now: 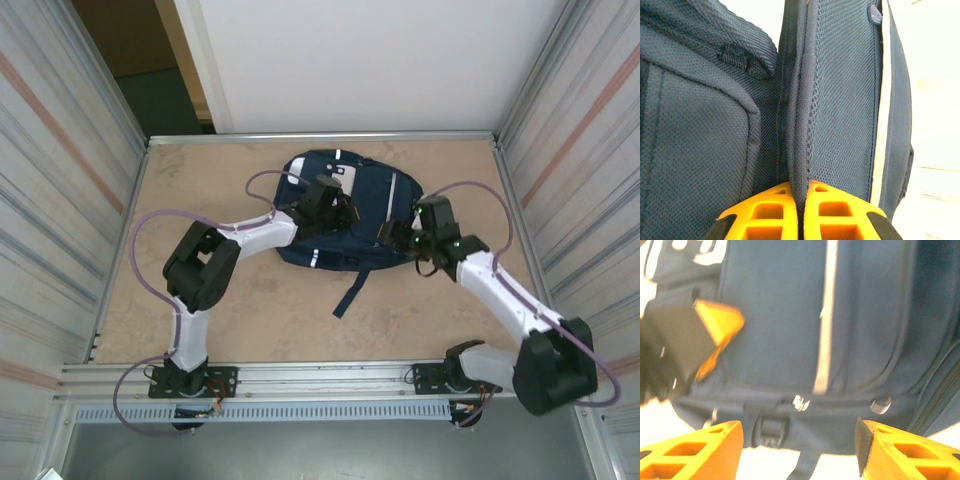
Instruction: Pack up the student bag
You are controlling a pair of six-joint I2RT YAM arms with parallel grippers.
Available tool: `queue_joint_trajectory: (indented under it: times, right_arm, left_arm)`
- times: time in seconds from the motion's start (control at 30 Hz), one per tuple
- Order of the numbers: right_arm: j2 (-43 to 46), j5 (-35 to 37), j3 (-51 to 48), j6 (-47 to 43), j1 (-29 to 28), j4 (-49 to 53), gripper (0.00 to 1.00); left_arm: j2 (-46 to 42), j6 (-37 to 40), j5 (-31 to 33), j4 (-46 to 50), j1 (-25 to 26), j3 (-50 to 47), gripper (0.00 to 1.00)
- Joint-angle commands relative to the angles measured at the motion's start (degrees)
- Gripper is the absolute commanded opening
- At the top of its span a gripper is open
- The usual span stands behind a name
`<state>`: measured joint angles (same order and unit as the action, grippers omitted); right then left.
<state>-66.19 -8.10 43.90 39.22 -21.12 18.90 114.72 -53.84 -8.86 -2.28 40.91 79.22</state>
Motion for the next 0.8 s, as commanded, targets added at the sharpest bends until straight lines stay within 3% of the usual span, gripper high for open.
queue_joint_trajectory:
  times: [0.0, 0.3, 0.47, 0.77]
  right_arm:
    - [1.3, 7.2, -4.1, 6.3, -3.9, 0.6, 0.59]
    - [-11.5, 6.0, 2.7, 8.5, -6.3, -6.9, 0.45]
    - [-16.0, 16.4, 3.8, 10.2, -9.8, -10.1, 0.44]
    - [-18.3, 27.6, 3.2, 11.5, -10.5, -7.0, 0.27]
  left_arm:
    - [-4.2, -2.9, 2.1, -0.6, -0.1, 2.8, 0.00]
    - [-3.5, -3.4, -1.9, 0.5, 0.1, 4.5, 0.00]
    - [-4.0, -3.9, -2.4, 0.4, 0.3, 3.8, 0.00]
    - [-5.4, -2.9, -2.5, -0.2, -0.5, 2.2, 0.00]
